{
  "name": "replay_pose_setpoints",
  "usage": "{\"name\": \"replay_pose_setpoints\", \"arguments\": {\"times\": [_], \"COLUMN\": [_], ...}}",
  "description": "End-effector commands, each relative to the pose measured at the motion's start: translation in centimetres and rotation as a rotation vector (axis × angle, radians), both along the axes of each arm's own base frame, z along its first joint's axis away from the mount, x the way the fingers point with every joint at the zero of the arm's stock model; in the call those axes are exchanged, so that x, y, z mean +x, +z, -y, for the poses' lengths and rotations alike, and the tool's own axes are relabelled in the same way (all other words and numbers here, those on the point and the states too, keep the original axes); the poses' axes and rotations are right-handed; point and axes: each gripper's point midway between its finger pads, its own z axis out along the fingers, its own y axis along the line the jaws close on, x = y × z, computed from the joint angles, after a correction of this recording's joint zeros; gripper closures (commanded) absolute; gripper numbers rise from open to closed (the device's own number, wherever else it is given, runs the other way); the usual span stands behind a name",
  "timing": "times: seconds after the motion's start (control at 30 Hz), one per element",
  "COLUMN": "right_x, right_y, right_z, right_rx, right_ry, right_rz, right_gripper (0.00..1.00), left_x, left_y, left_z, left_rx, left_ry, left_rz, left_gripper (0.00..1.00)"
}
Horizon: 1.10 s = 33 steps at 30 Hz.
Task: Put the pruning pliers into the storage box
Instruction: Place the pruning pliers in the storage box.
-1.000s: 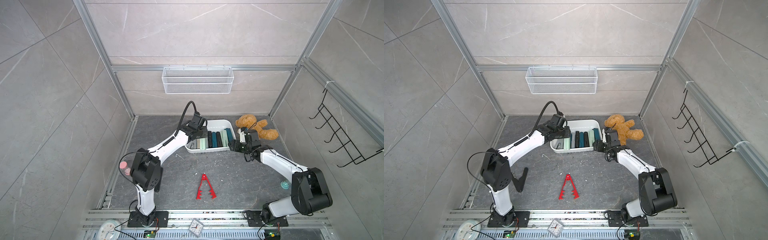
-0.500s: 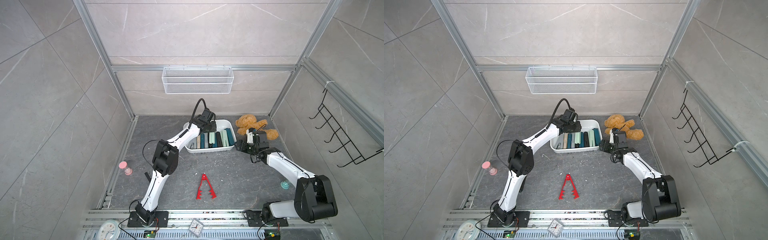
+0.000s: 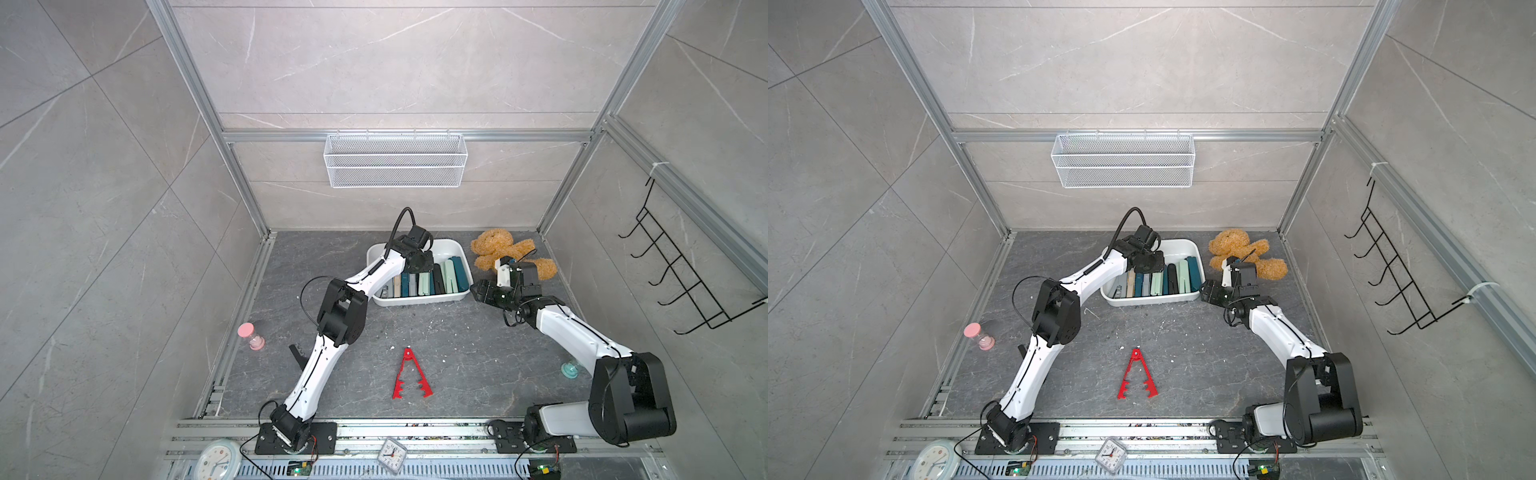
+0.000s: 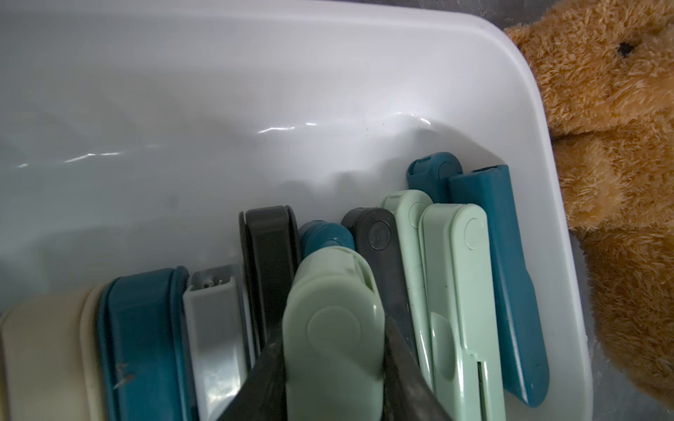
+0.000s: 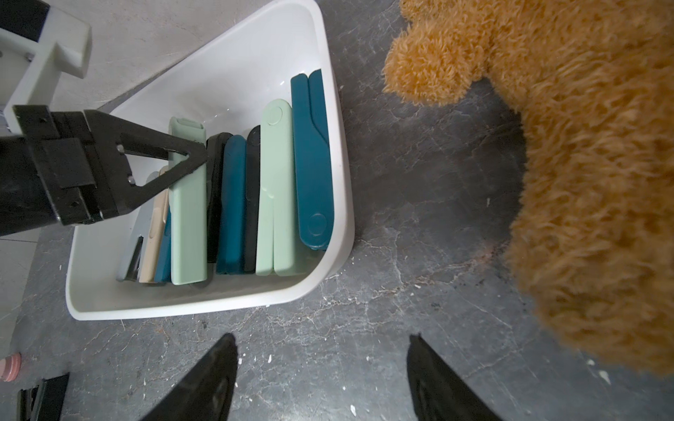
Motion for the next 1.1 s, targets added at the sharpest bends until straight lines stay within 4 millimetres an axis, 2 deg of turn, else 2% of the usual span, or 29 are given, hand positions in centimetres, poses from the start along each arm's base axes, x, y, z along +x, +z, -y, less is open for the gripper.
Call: {"name": "replay_pose_setpoints", "arguments": {"times": [0.0,0.4,0.77,1.07], "right_x": [-0.4,-0.7,-1.1,-1.0], "right_y": [-0.5,-1.0,-1.6,-1.7], "right_z": [0.0,0.3,0.5,0.5], "right_rx": [0.025,0.038,0.059,0.071], "right_ry": [-0.008,-0.024,-0.036,-0.040], "right_rz": [-0.020,-0.032,-0.039,-0.042], "right_gripper": [0.26,0.26,0.26,0.26], "left_x": [0.3,-0.4,-1.0,-0.9], "left_y": [1.2,0.7,0.0,0.0], "left_z": [0.9,3.5,5.2,5.6], "left_rx": [-0.055,-0.205,-0.258,-0.268], "left_ry": [-0.009,0.003,-0.001,0.002], "left_rz": [-0.002,-0.097,-0.142,-0.145], "left_gripper": [0.99,0.98,0.96,0.80]}}
